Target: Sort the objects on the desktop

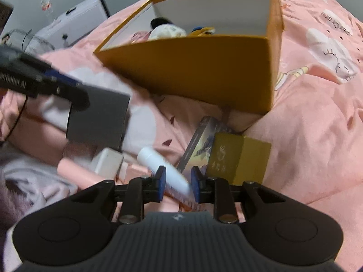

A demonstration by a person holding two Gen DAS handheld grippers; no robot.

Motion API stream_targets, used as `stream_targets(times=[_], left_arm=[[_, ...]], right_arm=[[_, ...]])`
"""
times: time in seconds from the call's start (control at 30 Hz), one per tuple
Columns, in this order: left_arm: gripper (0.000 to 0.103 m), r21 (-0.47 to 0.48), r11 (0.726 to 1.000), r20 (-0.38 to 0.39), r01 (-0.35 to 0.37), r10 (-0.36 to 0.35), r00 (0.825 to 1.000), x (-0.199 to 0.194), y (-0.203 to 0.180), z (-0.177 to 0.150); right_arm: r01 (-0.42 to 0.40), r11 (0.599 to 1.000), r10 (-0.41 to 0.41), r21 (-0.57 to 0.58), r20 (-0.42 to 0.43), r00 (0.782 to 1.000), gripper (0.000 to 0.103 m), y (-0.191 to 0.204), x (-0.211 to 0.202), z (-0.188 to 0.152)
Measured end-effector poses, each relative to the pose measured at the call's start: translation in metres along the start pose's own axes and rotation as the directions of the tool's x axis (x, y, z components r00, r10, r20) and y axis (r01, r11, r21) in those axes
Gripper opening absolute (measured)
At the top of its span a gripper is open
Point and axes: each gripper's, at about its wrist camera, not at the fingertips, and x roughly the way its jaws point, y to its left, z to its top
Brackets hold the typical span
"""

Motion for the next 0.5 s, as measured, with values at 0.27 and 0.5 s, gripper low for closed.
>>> stream_targets(times=[0.27, 0.5], left_arm=[[0.045, 0.005, 1.000, -0.013, 0.003, -0.003, 1.000, 0.010, -0.006, -0.001], [0.046, 0.004, 1.000, -0.010, 0.012, -0.012, 1.000, 0.012, -0.004, -0.002]], right_arm=[[0.123, 0.992, -0.122, -0.038, 0.006, 0.992, 0.040, 0.003, 0.026, 0.040], [0.248, 0.957, -0.259, -0.153, -0.057, 0.964, 0.050, 0.018, 0.066, 0.059]])
